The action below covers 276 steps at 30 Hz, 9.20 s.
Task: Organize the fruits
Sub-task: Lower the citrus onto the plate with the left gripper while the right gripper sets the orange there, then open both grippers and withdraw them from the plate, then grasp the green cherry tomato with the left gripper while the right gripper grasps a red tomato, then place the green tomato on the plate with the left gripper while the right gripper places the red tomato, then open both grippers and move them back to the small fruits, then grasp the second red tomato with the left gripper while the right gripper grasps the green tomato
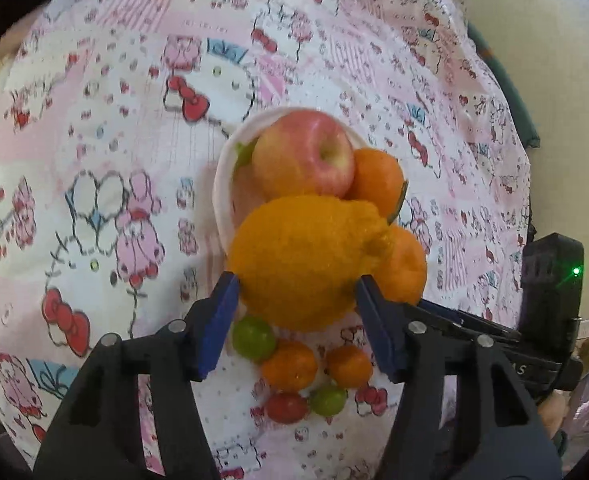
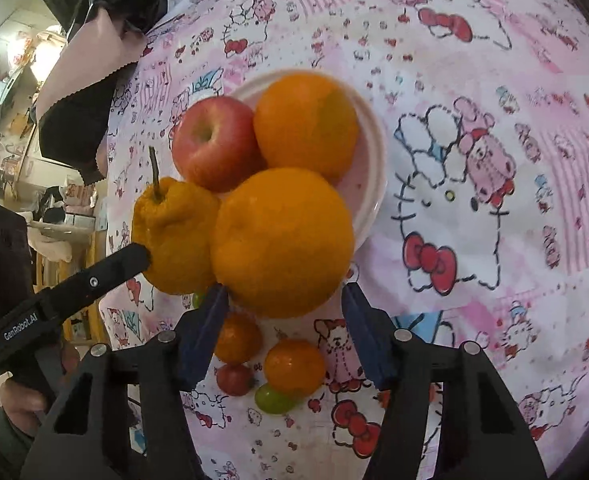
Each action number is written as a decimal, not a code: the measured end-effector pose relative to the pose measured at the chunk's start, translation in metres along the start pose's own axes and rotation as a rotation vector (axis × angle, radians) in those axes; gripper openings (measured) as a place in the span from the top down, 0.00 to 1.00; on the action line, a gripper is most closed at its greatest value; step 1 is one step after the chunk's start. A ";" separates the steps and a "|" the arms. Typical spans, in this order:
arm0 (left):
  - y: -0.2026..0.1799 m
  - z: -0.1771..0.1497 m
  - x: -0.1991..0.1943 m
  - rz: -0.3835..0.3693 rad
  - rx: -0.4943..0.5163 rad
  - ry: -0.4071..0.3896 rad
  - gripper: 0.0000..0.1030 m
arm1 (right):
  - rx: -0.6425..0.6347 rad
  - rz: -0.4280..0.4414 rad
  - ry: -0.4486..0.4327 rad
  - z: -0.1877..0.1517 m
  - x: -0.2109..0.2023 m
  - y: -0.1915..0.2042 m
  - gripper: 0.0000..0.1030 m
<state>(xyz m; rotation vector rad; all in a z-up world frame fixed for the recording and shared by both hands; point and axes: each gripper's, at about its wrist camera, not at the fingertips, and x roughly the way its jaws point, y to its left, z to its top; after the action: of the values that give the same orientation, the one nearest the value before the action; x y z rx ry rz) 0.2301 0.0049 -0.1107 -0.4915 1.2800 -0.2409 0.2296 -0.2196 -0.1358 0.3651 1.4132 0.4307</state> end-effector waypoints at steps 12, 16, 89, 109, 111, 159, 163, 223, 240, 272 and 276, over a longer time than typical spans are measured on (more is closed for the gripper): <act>-0.008 0.003 0.007 0.019 0.021 -0.031 0.44 | -0.059 -0.031 -0.054 0.010 0.010 0.011 0.40; -0.010 0.008 0.006 0.019 0.024 -0.052 0.44 | -0.088 -0.047 -0.080 0.011 0.008 0.016 0.41; 0.010 -0.054 -0.017 0.205 -0.011 0.037 0.74 | 0.321 -0.033 -0.160 -0.079 -0.056 -0.053 0.12; 0.001 -0.087 -0.057 0.282 0.184 -0.055 0.74 | 0.369 -0.176 0.009 -0.073 0.002 -0.070 0.51; -0.001 -0.086 -0.057 0.276 0.184 -0.062 0.74 | 0.357 -0.194 0.007 -0.074 0.003 -0.070 0.57; 0.002 0.052 -0.038 0.199 0.099 -0.157 0.74 | 0.062 0.033 -0.314 0.039 -0.063 0.010 0.66; 0.007 0.066 -0.012 0.174 0.089 -0.119 0.74 | 0.037 0.008 -0.279 0.059 -0.041 0.010 0.66; -0.048 -0.040 -0.107 0.309 0.315 -0.441 0.25 | -0.078 -0.090 -0.482 -0.055 -0.112 0.046 0.12; -0.029 -0.105 -0.101 0.301 0.265 -0.381 0.25 | -0.030 -0.213 -0.434 -0.119 -0.098 0.038 0.09; -0.024 -0.110 0.049 0.181 0.127 0.094 0.42 | 0.195 -0.126 -0.337 -0.110 -0.082 -0.010 0.09; -0.030 -0.111 0.052 0.192 0.157 0.101 0.42 | 0.190 -0.131 -0.329 -0.108 -0.078 -0.007 0.09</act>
<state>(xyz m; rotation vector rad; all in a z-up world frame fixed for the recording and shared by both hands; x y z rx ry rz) 0.1409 -0.0677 -0.1631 -0.2228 1.3846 -0.2042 0.1148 -0.2659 -0.0852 0.4715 1.1497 0.1214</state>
